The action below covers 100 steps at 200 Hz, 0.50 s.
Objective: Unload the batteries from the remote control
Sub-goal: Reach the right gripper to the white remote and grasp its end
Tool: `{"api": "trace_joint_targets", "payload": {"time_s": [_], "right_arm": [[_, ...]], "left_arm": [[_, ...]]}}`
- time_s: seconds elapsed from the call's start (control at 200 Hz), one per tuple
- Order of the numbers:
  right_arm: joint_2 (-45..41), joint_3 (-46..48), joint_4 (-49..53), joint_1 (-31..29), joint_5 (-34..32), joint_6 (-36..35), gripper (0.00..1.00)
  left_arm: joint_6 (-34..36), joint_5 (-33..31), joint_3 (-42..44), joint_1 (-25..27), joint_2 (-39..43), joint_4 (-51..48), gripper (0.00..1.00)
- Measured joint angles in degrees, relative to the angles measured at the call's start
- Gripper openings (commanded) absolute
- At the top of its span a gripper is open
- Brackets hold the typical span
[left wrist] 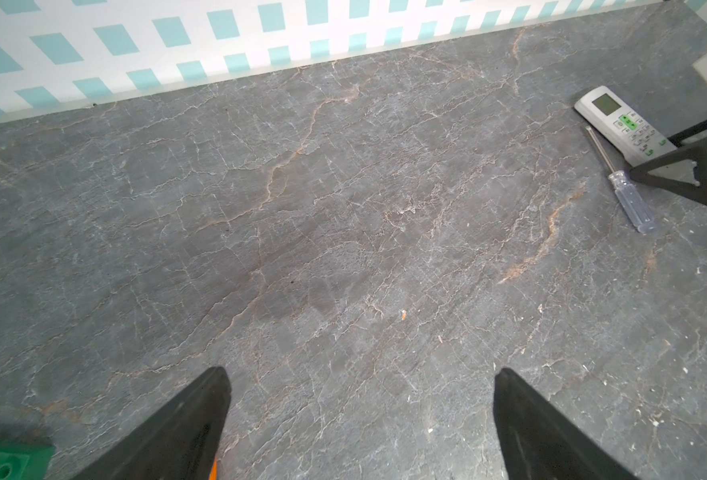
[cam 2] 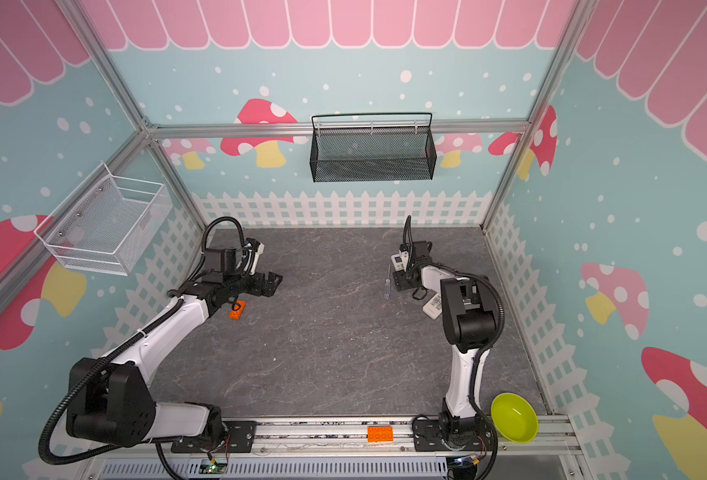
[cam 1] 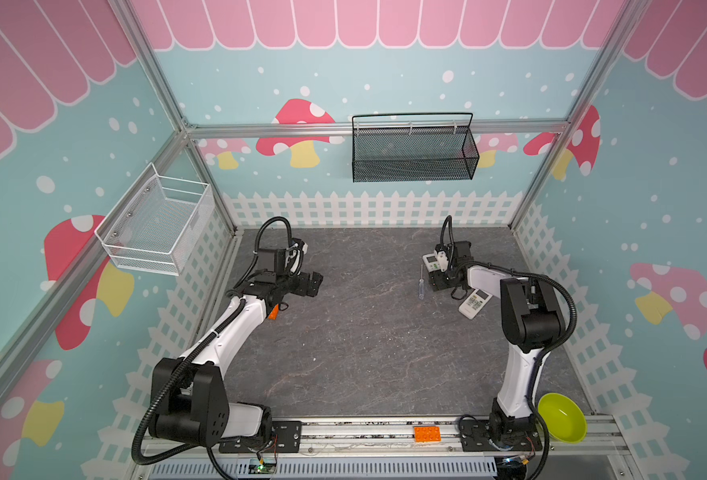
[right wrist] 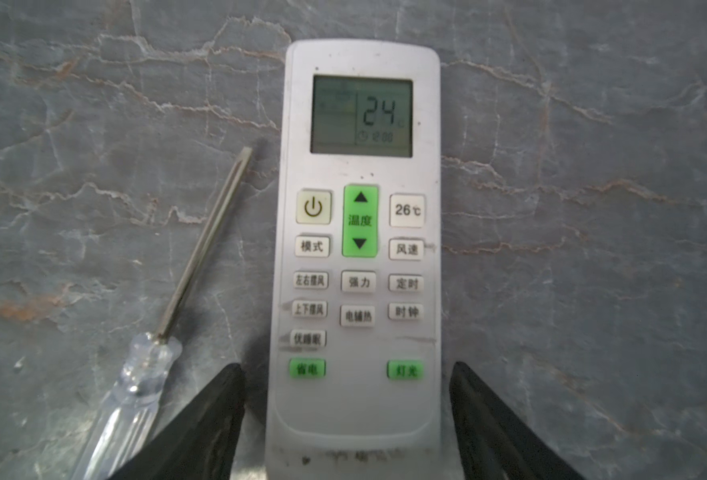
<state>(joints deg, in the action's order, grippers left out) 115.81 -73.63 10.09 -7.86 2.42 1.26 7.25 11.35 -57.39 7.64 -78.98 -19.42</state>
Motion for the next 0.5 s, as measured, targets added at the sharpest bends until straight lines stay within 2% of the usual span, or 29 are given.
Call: {"api": "trace_joint_targets", "payload": {"time_s": [0.155,0.27,0.4,0.5], "right_arm": [[0.48,-0.7,-0.02,0.04,0.46,-0.13,0.63],[0.48,-0.72,0.02,0.22,0.74,-0.24,0.59],[0.2,-0.76,0.52,0.37,1.01,-0.42,0.58],[-1.66,-0.52,2.29,0.39,1.14,-0.66,0.58]], "left_arm": [[4.24,-0.13,-3.28,0.35,0.0,-2.82,0.99],[9.14,-0.57,-7.78,2.99,0.0,-7.26,0.99],[16.22,0.5,-13.75,6.78,0.02,-11.74,0.99],[21.81,3.28,-17.9,7.82,0.02,-14.38,0.99]]}}
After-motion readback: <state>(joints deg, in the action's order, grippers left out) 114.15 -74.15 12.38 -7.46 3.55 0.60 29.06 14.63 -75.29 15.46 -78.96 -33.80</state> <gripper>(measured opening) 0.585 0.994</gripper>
